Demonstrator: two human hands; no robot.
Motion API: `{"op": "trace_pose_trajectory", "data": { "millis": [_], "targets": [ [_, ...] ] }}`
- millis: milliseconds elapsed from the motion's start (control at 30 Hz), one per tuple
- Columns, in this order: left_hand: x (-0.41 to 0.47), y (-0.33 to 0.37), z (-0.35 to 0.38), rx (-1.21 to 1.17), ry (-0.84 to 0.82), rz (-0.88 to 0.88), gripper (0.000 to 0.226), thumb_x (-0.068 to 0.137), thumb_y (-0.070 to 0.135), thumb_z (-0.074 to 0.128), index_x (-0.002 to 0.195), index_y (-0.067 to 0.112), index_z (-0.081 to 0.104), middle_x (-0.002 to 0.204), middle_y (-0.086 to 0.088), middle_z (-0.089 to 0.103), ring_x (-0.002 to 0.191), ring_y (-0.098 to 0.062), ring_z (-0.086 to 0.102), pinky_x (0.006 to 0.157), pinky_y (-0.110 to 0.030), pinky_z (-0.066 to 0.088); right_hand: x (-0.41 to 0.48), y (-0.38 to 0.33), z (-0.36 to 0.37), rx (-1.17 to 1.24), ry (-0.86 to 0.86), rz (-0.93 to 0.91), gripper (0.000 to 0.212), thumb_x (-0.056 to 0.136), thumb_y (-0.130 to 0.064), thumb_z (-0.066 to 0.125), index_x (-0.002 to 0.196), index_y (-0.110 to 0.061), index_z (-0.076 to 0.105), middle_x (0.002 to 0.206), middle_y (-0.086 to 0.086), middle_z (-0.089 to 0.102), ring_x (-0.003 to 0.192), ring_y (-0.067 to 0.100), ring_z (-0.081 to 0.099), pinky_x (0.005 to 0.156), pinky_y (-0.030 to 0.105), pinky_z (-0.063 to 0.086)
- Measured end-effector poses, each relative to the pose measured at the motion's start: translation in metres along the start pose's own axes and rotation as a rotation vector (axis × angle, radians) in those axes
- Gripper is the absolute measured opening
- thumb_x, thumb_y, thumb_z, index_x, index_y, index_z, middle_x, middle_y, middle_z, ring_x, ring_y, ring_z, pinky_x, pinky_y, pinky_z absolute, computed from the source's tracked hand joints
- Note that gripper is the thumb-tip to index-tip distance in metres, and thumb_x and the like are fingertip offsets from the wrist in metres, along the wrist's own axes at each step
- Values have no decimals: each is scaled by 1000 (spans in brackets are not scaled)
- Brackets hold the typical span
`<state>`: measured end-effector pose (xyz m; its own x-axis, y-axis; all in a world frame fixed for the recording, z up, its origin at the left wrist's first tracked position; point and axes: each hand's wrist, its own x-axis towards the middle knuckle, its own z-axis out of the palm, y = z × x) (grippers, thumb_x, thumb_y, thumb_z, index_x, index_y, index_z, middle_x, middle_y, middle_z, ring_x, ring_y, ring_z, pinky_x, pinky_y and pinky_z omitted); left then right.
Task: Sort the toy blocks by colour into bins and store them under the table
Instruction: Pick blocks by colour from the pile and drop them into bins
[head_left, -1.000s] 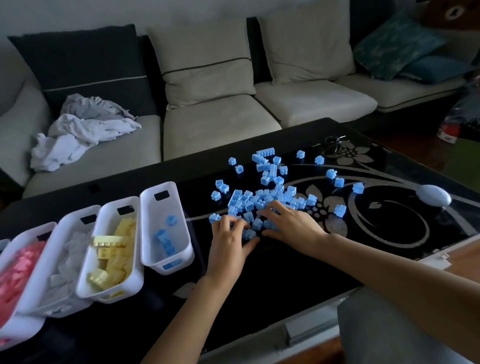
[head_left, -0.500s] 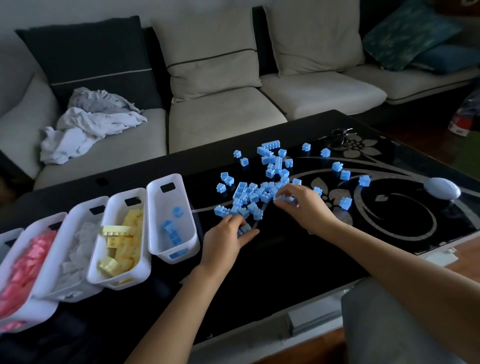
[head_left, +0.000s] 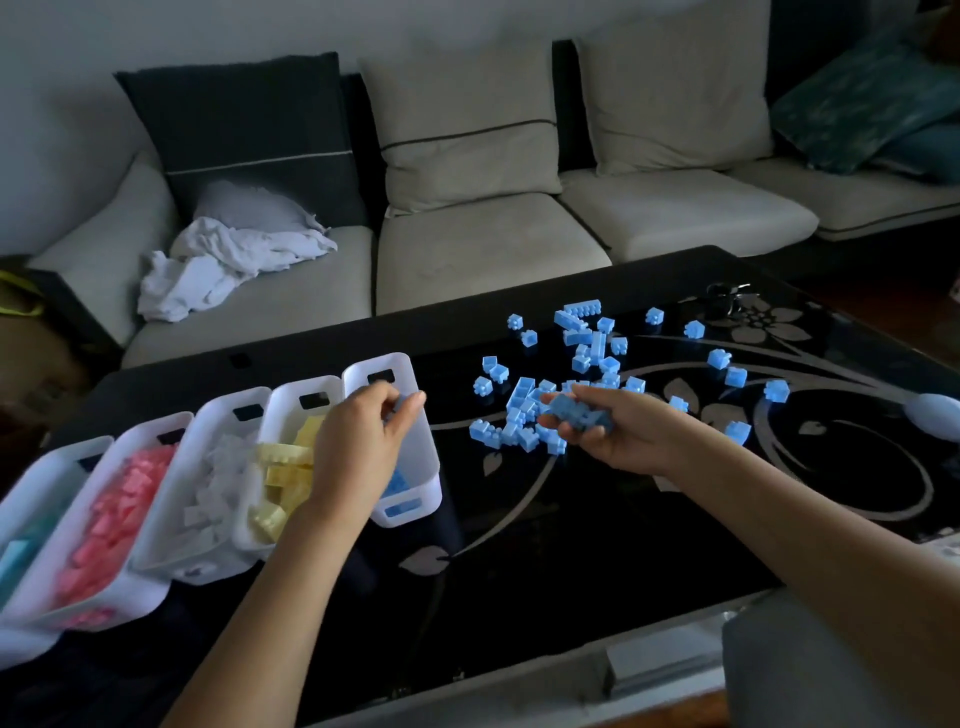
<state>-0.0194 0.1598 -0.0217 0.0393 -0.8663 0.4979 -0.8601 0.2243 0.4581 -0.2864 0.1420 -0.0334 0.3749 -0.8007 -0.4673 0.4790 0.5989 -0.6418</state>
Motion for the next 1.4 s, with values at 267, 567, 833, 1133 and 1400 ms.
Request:
{"op": "trace_pose_trajectory", "data": {
  "millis": [267,567,833,1133,1400],
  "targets": [
    [-4,-17,10,12,-236,-85,20,94,31,54,89,13,63,79,1,67,68,-16,62,60,-26,47,30,2,92,-103,-76,-36,27,98,-14,46,114,7,54,116,23,49,108,35,56,72,39,58],
    [-9,-30,-10,-19,-209,-75,17,93,25,53,87,15,65,76,0,69,68,-18,67,69,-41,55,70,5,153,-363,-163,38,49,101,-19,39,147,-11,26,153,19,22,140,36,25,109,40,30],
    [-18,12,-13,-115,-82,59,8,91,15,58,92,16,66,83,9,64,71,-4,59,61,-5,42,43,-21,101,-818,-66,-175,34,97,-8,48,130,-11,52,119,2,61,99,2,65,81,12,49],
    [-26,54,65,-24,-384,126,43,94,13,51,136,12,42,138,-2,38,129,-17,39,99,-19,33,26,9,-3,-1889,134,-561,45,80,-45,69,119,-28,54,117,-5,50,104,12,46,82,22,41],
    [-18,61,103,282,-484,-43,49,94,13,46,139,7,30,141,-11,35,130,-29,34,103,-33,35,33,30,-28,-1946,161,-752,38,89,-49,55,114,-22,48,115,-4,46,108,16,44,85,30,46]
  ]
}}
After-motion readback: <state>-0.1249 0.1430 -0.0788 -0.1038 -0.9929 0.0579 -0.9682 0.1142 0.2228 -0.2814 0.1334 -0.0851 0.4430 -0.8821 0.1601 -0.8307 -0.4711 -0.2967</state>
